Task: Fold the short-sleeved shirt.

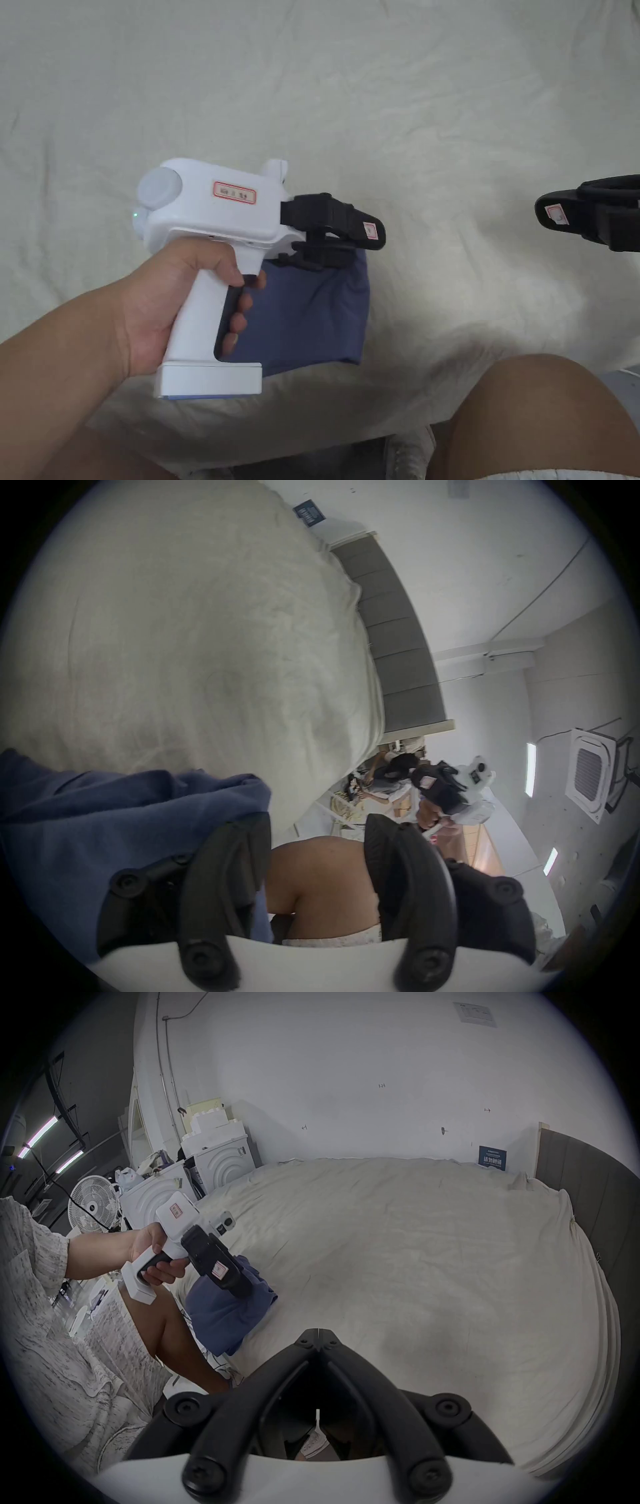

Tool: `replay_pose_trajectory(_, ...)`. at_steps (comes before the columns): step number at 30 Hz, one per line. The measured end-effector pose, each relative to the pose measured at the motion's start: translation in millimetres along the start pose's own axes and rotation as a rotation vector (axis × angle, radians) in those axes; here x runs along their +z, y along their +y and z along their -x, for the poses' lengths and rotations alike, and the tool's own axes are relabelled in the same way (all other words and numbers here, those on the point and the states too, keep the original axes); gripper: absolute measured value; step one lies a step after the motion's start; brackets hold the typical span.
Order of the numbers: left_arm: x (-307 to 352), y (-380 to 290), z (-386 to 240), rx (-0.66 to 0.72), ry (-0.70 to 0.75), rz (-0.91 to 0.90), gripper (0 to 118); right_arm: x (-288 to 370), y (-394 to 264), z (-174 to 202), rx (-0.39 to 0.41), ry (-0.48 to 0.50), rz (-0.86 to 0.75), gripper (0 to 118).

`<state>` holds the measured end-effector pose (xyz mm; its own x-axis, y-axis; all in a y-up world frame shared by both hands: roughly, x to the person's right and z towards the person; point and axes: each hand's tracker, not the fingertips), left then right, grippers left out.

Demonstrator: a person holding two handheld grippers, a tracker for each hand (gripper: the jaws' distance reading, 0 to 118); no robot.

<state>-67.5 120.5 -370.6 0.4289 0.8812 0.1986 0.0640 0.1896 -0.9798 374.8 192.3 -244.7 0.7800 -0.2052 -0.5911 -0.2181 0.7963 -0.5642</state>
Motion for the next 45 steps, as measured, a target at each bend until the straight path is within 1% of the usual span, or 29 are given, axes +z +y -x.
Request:
replay_pose_trajectory(1, 6, 0, -1, -0.013, 0.001, -0.018, 25, 0, 0, 0, 0.002, -0.003, -0.001, 0)
replay_pose_trajectory(2, 10, 1, -3, -0.032, 0.017, -0.029, 19, 1, 1, 0, 0.001, -0.005, -0.003, 0)
replay_pose_trajectory(3, 14, 2, -2, -0.038, 0.027, -0.04, 16, 1, 1, 0, 0.0, -0.006, -0.005, 0)
replay_pose_trajectory(4, 20, 4, 3, -0.031, 0.006, -0.037, 16, 1, 2, 0, 0.0, -0.006, -0.006, 0)
replay_pose_trajectory(6, 29, 2, 9, -0.015, -0.061, -0.04, 15, 1, 1, 1, 0.002, -0.008, -0.006, 0)
replay_pose_trajectory(7, 33, -1, 12, -0.023, -0.103, -0.022, 13, 2, 1, 0, 0.002, -0.007, -0.005, 0)
replay_pose_trajectory(9, 35, -7, 19, 0.003, -0.209, 0.058, 5, 3, -1, -1, 0.0, -0.009, -0.008, 0)
replay_pose_trajectory(10, 30, -12, 22, 0.002, -0.23, 0.114, 1, 3, -2, -2, -0.002, -0.01, -0.008, 0)
replay_pose_trajectory(12, 22, -20, 19, -0.066, -0.204, 0.167, 0, 2, -3, -3, -0.006, -0.013, -0.007, 0)
replay_pose_trajectory(14, 6, -26, 30, 0.006, -0.203, 0.221, 0, 2, -4, -4, -0.01, -0.013, -0.006, 0)
replay_pose_trajectory(15, -4, -31, 35, 0.017, -0.2, 0.271, 0, 2, -5, -4, -0.011, -0.013, -0.007, 0)
replay_pose_trajectory(17, -22, -41, 37, -0.023, -0.166, 0.331, 0, 2, -6, -4, -0.013, -0.015, -0.009, 0)
replay_pose_trajectory(18, -30, -43, 40, -0.002, -0.14, 0.345, 0, 2, -6, -5, -0.018, -0.013, -0.011, 0)
replay_pose_trajectory(19, -37, -43, 43, 0.011, -0.15, 0.354, 0, 2, -7, -6, -0.02, -0.014, -0.011, 0)
replay_pose_trajectory(20, -42, -42, 46, 0.01, -0.151, 0.349, 0, 2, -7, -6, -0.021, -0.015, -0.011, 0)
replay_pose_trajectory(22, -49, -37, 49, 0.0, -0.107, 0.327, 0, 1, -8, -7, -0.024, -0.015, -0.006, 0)
replay_pose_trajectory(23, -52, -31, 53, 0.016, -0.105, 0.308, 0, 1, -9, -7, -0.026, -0.017, -0.004, 0)
replay_pose_trajectory(24, -51, -21, 57, 0.036, -0.101, 0.25, 0, 1, -9, -8, -0.028, -0.018, -0.003, 0)
replay_pose_trajectory(26, -48, -5, 60, 0.06, -0.13, 0.205, 0, 1, -10, -10, -0.03, -0.02, 0.001, 0)
replay_pose_trajectory(27, -47, 3, 60, 0.06, -0.124, 0.161, 0, 1, -10, -10, -0.032, -0.021, 0.002, 0)
replay_pose_trajectory(29, -44, 17, 61, 0.069, -0.121, 0.13, 0, 1, -9, -12, -0.033, -0.023, 0.003, 0)
replay_pose_trajectory(31, -40, 30, 59, 0.045, -0.076, 0.07, 0, 1, -8, -14, -0.032, -0.028, 0.006, 0)
replay_pose_trajectory(34, -29, 50, 64, 0.105, -0.101, -0.019, 0, 1, -6, -15, -0.03, -0.029, 0.004, 0)
replay_pose_trajectory(38, 9, 68, 62, 0.103, -0.12, -0.125, 0, 1, 0, -11, -0.016, -0.024, 0.004, 0)
replay_pose_trajectory(40, 40, 69, 57, 0.067, -0.122, -0.135, 0, 2, 4, -8, -0.004, -0.019, 0.007, 0)
replay_pose_trajectory(41, 59, 69, 55, 0.047, -0.122, -0.136, 0, 2, 6, -6, 0.002, -0.012, 0.006, 0)
replay_pose_trajectory(43, 100, 61, 48, -0.028, -0.068, -0.153, 0, 0, 13, 0, 0.026, 0.002, 0.005, 0)
replay_pose_trajectory(44, 122, 54, 47, -0.047, -0.04, -0.163, 0, -3, 18, 5, 0.039, 0.013, 0.0, 0)
replay_pose_trajectory(45, 145, 48, 50, -0.036, -0.045, -0.16, 0, -5, 23, 9, 0.048, 0.027, -0.004, 0)
